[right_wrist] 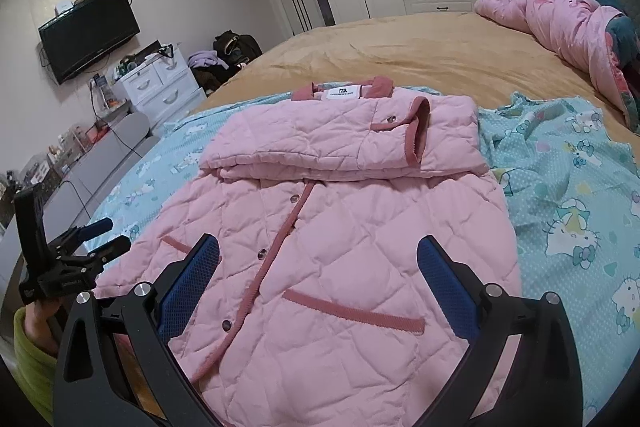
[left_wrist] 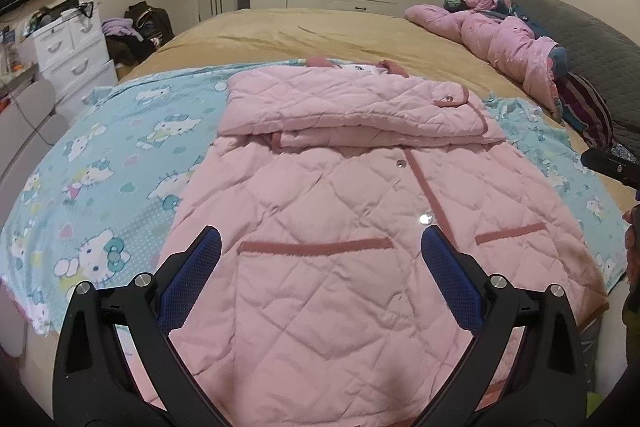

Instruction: Fold large clothes

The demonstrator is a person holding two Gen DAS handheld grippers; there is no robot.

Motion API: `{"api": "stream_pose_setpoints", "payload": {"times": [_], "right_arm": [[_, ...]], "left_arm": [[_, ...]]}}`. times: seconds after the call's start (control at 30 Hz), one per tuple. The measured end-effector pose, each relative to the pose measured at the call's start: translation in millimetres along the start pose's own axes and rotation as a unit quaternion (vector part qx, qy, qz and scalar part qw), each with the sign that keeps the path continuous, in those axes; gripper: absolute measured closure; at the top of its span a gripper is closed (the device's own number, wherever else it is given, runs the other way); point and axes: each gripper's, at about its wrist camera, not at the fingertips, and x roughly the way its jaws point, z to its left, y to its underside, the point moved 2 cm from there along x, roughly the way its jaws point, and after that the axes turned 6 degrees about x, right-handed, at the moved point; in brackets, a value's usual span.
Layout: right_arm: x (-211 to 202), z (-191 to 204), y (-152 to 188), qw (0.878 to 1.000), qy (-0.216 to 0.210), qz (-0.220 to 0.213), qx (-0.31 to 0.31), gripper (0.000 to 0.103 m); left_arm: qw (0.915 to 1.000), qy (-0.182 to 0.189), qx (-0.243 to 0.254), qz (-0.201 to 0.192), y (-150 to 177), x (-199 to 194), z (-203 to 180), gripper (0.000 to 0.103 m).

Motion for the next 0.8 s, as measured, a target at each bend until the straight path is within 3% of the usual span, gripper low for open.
{"api": "stream_pose_setpoints", "payload": {"times": [0.37,0.8], "right_arm": [[2.4,-9.5,18.1,1.000,0.006,0.027,0.004,0.004],[0.8,-16.3,25.6,0.999,0.002,0.032,0.016,0.004]], "left_arm": [[0.9991,-0.029,-0.018,0.027,30.8,-1.1,24.3,0.009],[0.9916,-0.066,-0.094,0.059,69.7,-10.6,91.9,0.009]]}}
